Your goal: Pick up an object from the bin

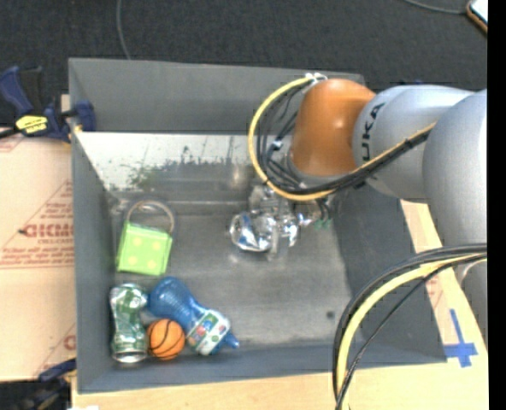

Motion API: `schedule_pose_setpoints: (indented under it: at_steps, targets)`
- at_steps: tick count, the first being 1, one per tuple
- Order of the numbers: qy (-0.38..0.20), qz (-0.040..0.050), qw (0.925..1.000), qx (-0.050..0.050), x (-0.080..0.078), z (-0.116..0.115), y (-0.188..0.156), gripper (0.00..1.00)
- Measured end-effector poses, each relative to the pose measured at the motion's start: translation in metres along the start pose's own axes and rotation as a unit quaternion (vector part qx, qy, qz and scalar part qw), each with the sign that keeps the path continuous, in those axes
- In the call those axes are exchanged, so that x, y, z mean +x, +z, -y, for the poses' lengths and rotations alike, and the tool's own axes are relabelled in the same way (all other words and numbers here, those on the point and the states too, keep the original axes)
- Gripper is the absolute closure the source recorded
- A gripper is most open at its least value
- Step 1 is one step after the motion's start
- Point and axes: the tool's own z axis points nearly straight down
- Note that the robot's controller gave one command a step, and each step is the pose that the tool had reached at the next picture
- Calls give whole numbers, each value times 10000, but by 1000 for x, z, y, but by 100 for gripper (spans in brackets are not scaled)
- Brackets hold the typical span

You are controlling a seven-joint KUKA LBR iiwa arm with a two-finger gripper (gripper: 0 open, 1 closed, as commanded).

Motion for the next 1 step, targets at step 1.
schedule_pose_setpoints:
  at_steps: [1]
  targets:
    - [316,68,9995,9,7,4,7,0]
